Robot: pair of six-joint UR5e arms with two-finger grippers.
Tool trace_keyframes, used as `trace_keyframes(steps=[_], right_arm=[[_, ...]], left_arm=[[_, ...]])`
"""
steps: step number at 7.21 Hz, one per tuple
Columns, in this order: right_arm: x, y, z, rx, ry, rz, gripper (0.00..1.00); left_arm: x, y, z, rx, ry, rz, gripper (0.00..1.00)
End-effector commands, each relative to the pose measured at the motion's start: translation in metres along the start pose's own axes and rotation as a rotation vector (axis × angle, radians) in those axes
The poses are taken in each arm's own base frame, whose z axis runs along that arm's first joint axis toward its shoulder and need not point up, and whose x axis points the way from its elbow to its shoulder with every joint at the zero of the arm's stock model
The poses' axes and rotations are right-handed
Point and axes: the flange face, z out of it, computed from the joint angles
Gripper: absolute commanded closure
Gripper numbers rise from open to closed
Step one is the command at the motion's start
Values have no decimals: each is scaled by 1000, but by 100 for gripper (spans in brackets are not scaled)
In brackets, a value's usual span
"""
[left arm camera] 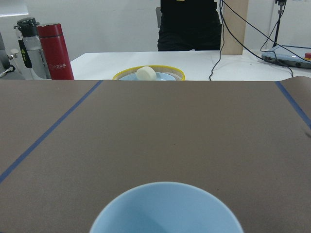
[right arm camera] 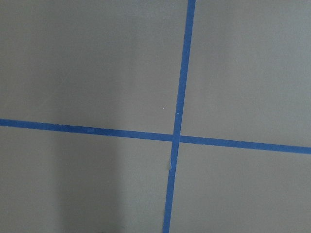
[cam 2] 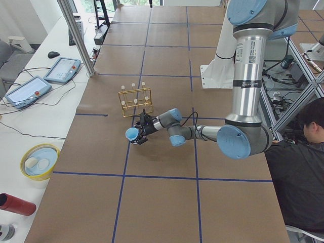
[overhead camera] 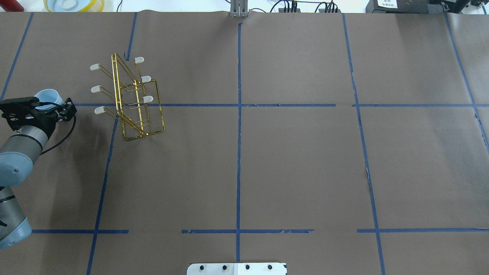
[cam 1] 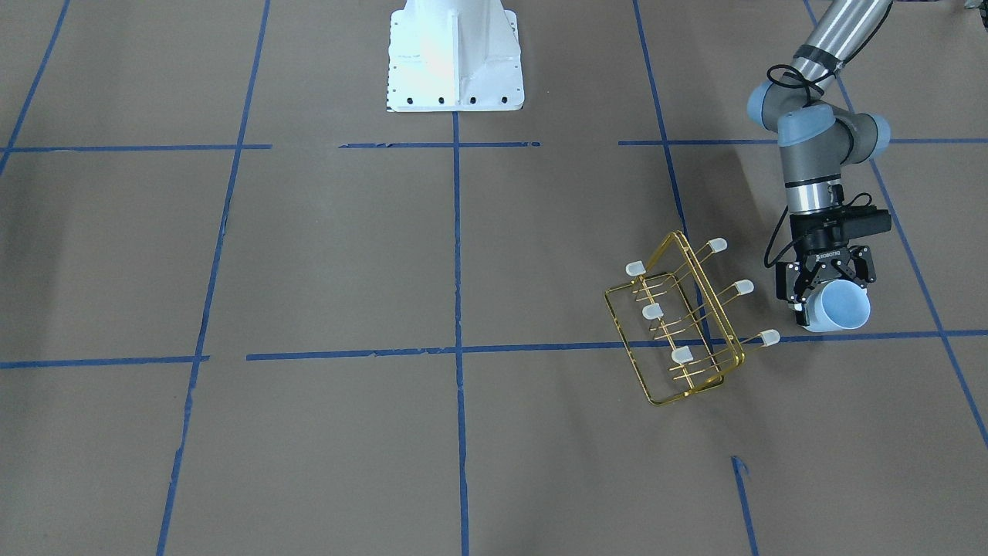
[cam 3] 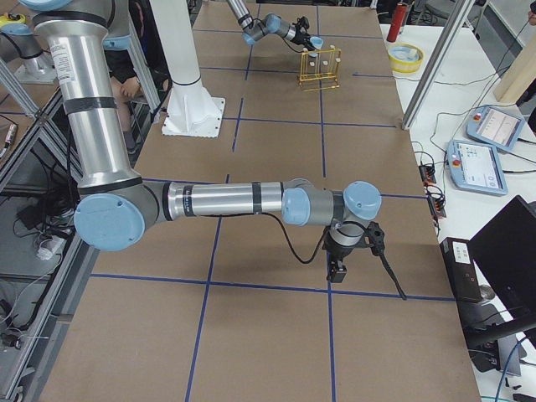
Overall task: Hang cup on cup holder
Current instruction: 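Grip the light blue cup's rim with the left gripper and lift it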
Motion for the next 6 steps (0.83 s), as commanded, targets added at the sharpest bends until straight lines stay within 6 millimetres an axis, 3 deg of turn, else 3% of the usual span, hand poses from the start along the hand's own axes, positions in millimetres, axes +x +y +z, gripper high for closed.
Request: trace_keyframes(steps=[1,3,6], right_arm=[[0,0,0,0,0,-1,0],[-1,0,1,-1,0,-2,0],[0,0,0,0,0,-1,0]], left_arm=[[0,2,5,-11,-3,1,5],[-4,0,8,-30,-5,-3,12],[-6,6,10,-70,2,-7,14]])
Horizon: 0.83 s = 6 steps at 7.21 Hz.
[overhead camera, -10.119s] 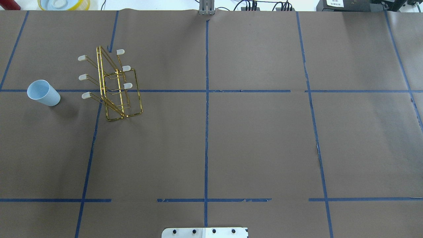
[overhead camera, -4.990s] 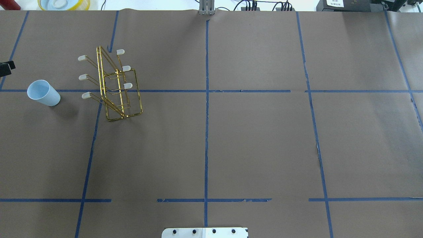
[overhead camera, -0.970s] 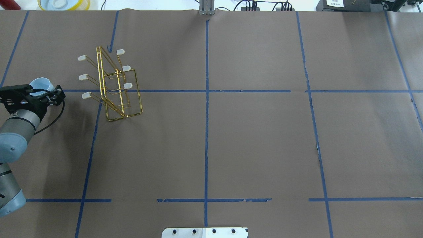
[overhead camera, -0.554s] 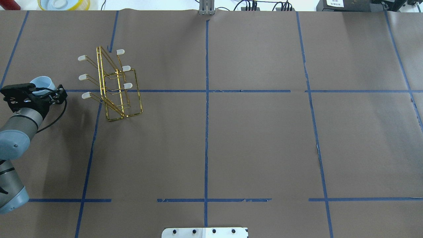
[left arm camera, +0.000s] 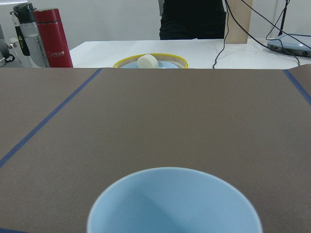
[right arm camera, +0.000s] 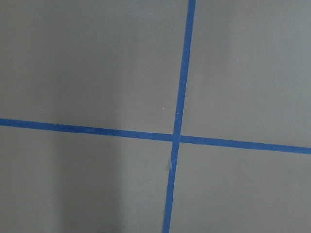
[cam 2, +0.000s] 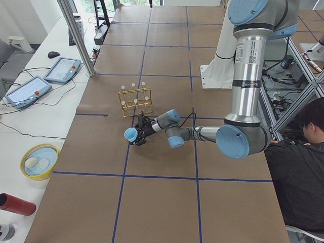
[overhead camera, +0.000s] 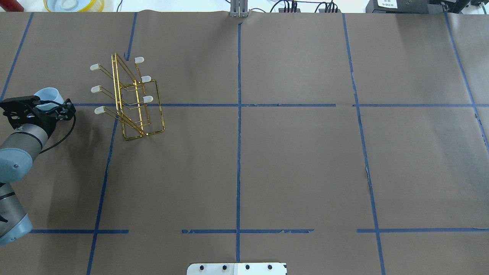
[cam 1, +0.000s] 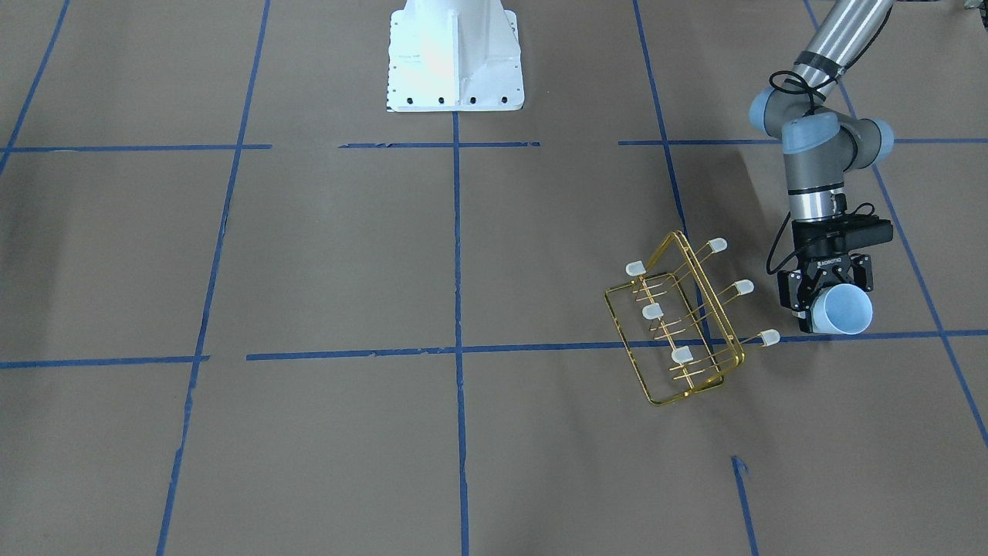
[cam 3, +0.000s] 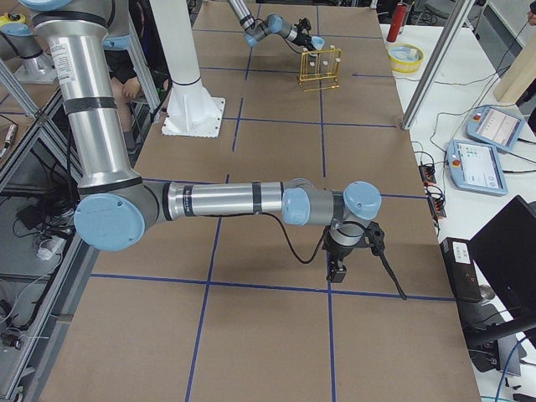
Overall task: Hang cup on cup holder
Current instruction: 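Raise the cup and tilt it sideways with the left gripper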
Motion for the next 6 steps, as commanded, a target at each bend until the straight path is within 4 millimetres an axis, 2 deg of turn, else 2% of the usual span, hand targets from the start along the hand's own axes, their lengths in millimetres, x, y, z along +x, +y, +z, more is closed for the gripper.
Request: trace_keyframes(steps=[1,4,6], right_arm=[[0,0,0,0,0,0,0],[0,0,0,0,0,2,0],[0,0,0,0,0,0,0]], left_arm=[[0,3,1,-30,9,-3,14],[1,5,1,-50,16,-4,15],[1,7,1,-65,21,-4,22]])
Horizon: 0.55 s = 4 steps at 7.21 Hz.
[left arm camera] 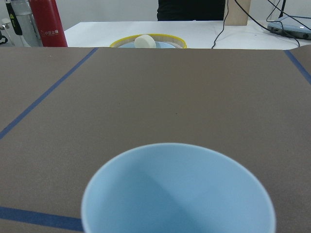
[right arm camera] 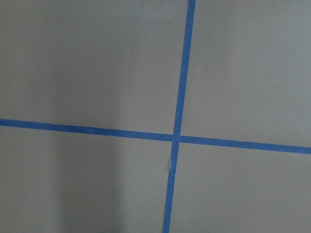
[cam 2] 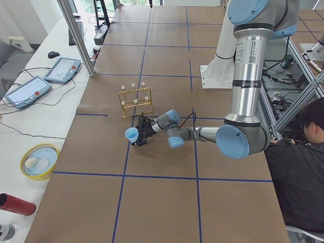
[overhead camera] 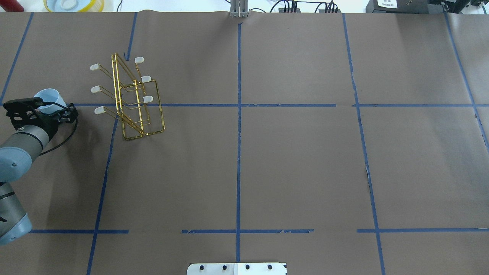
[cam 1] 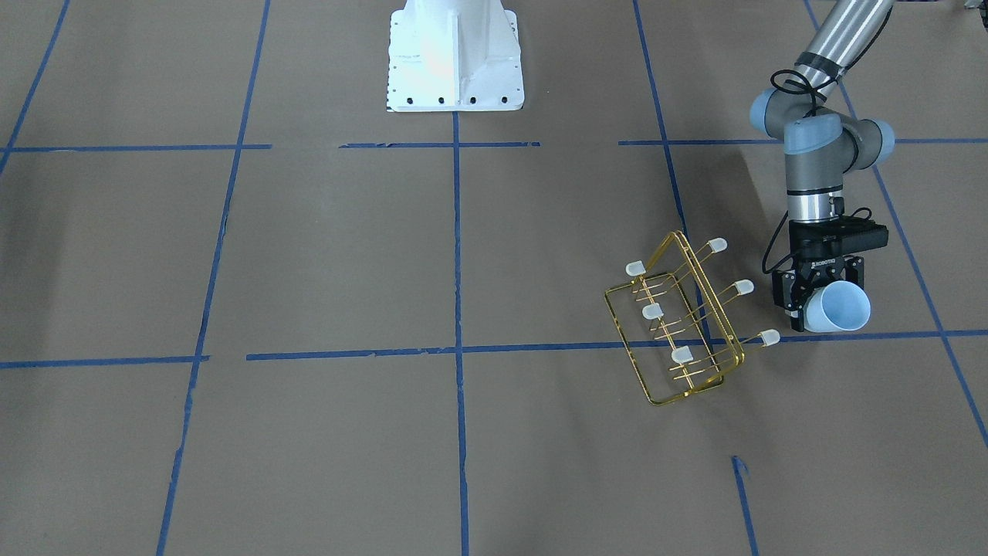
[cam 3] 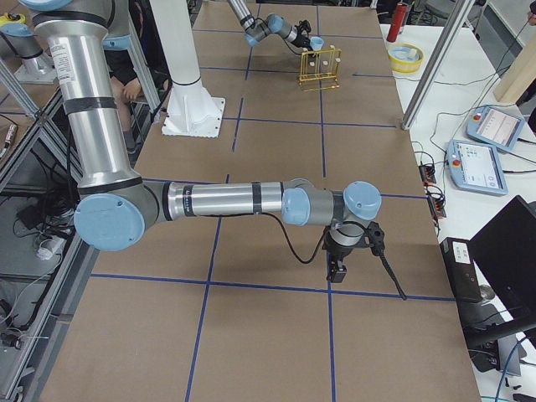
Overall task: Hang cup on cup holder
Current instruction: 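Raise the cup and tilt it sideways with the left gripper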
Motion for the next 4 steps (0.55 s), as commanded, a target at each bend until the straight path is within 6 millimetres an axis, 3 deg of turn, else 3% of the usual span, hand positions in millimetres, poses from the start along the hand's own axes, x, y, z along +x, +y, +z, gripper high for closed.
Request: trace_keyframes(steps=[1,2,4], right_arm=[[0,0,0,0,0,0,0],[0,0,0,0,0,0,0],[0,0,0,0,0,0,0]], left_arm=[[-1,0,0,-5,1,-1,34],[-1,-2,0,-3,1,-5,49],[-3,-22,0,26,-1,-25,65]])
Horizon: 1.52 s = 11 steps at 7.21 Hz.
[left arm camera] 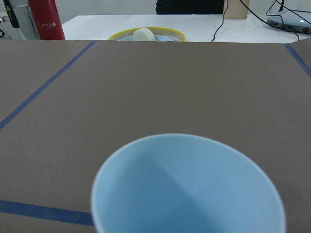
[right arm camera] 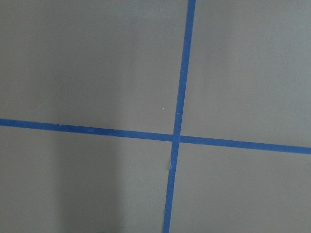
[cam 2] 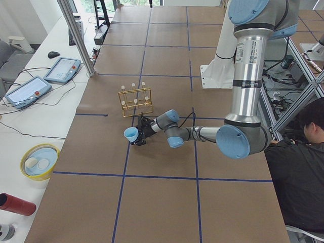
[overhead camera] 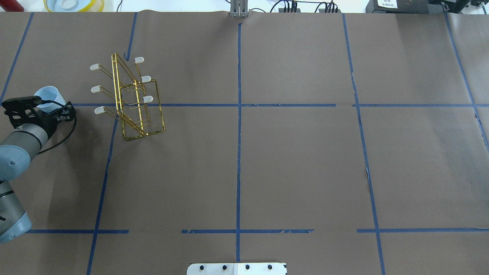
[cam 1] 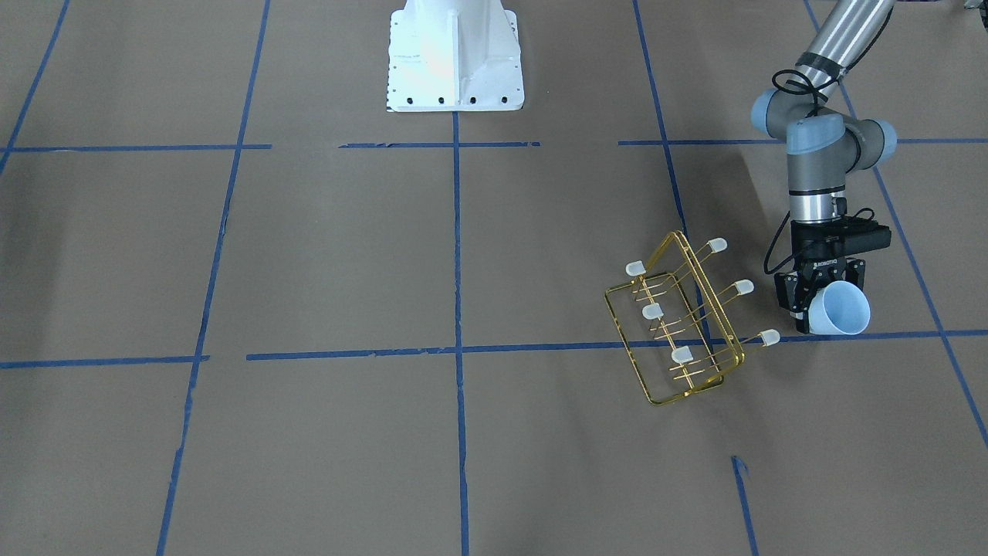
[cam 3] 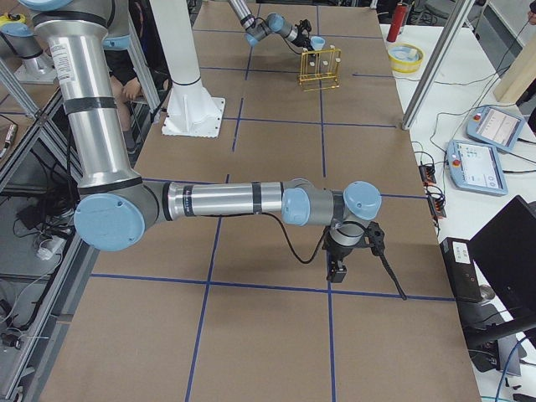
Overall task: Hang cup on cup holder
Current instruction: 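Raise the cup and tilt it sideways with the left gripper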
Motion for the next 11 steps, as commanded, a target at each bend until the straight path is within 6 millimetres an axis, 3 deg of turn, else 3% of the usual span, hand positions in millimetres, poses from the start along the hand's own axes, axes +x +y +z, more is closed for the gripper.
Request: trace_keyframes(steps=[1,3,4,7,9,11], right_arm=[[0,0,0,0,0,0,0],[0,0,0,0,0,0,0],[0,0,0,0,0,0,0],[0,0,0,0,0,0,0],[0,0,0,0,0,0,0],[0,0,0,0,0,0,0]], left_arm=[[3,-26,-6,36,13,-28,66],[16,-36,-19,43,43,-23,65],[35,-53,-38,66,91,43,66],[34,-87,-98,119,145,189,81],[27,-99,-128,132,142,310,83],[29,-102,-139,130,108,411,82]])
